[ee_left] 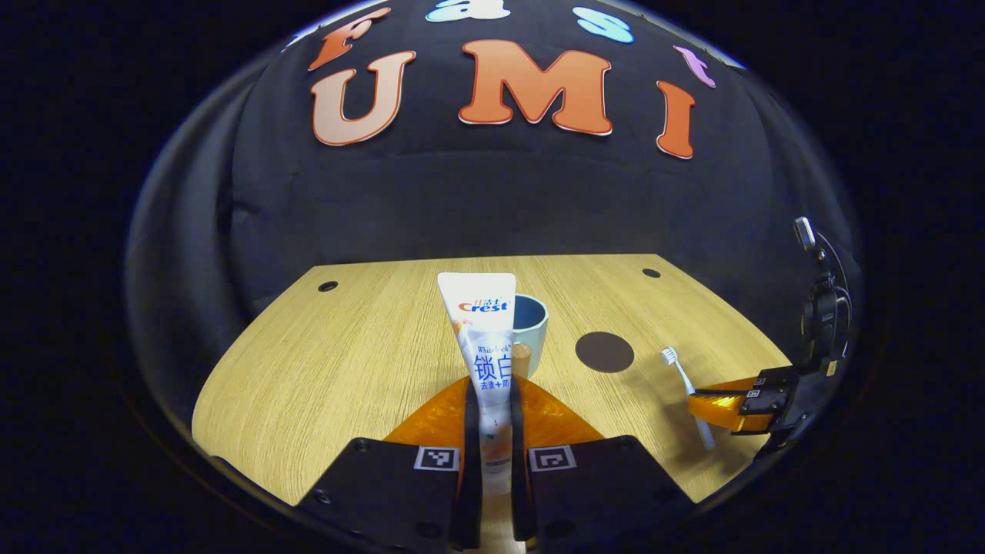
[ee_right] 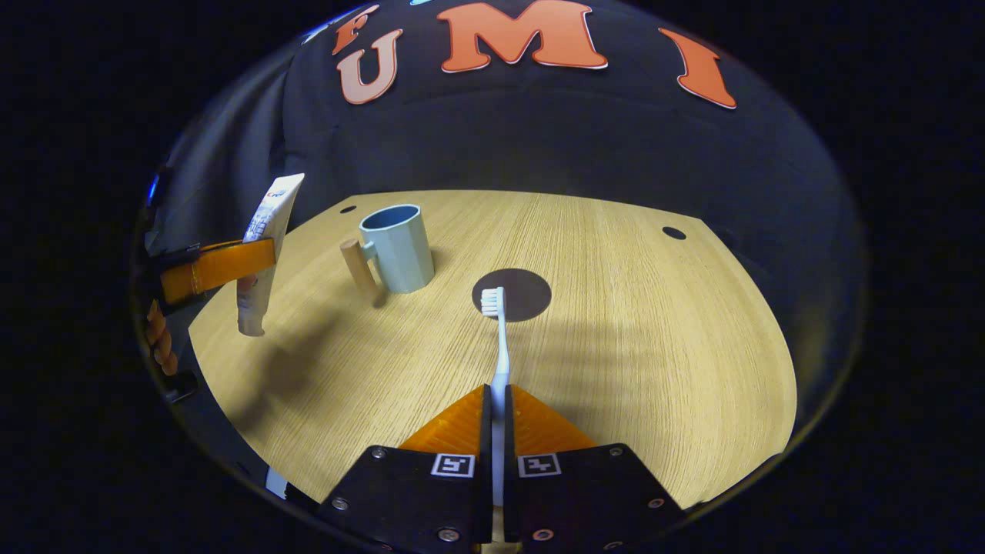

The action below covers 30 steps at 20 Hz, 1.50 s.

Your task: Put the toothbrush and toothpaste on the desktop into the cup, then pick up the cup and place it on the coaster on the desktop.

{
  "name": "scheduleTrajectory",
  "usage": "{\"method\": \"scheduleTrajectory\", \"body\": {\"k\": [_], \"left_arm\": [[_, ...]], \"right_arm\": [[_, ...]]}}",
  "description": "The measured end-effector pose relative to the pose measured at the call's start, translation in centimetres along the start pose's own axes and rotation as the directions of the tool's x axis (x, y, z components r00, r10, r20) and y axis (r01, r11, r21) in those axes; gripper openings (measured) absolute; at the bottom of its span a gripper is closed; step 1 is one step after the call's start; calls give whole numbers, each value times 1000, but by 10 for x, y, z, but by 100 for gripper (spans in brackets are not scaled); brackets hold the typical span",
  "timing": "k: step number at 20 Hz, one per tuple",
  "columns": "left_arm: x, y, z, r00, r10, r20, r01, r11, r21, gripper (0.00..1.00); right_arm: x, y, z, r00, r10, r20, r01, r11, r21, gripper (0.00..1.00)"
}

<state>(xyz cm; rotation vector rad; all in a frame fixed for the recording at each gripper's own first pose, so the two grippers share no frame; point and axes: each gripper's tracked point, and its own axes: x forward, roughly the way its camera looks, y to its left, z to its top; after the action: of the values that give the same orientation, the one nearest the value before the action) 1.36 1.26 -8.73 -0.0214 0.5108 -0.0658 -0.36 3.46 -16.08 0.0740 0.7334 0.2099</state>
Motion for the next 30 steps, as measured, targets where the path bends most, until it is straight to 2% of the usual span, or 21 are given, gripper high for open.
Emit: {"method": "scheduleTrajectory", "body": {"k": [2, 5, 9, 13, 17, 25, 30], "left_arm": [[-3, -3, 9, 999, -1, 40, 1, 1000, 5, 19], [1, -7, 28, 996, -13, 93, 13, 1000, 6, 19], [2, -9, 50, 986, -15, 164, 15, 1000, 4, 19], [11, -16, 49, 986, -39, 159, 43, 999, -21, 19], [19, -13, 58, 980, -33, 198, 42, 998, -44, 19], [41, -3, 98, 932, 3, 363, 26, 997, -74, 19], [55, -4, 118, 895, -5, 446, 61, 992, -110, 18]], "right_arm": [[-4, 5, 5, 999, 30, 26, -31, 999, 25, 6], [-8, 5, 18, 997, 29, 73, -30, 1000, 7, 6], [-17, 10, 38, 989, 47, 139, -55, 997, 58, 6], [-22, 6, 54, 981, 40, 189, -55, 996, 73, 6], [-19, 4, 62, 973, 21, 229, -34, 998, 51, 6], [-11, -1, 89, 944, 18, 330, -46, 996, 79, 6], [-11, -9, 101, 927, 16, 375, -56, 994, 95, 6]]}}
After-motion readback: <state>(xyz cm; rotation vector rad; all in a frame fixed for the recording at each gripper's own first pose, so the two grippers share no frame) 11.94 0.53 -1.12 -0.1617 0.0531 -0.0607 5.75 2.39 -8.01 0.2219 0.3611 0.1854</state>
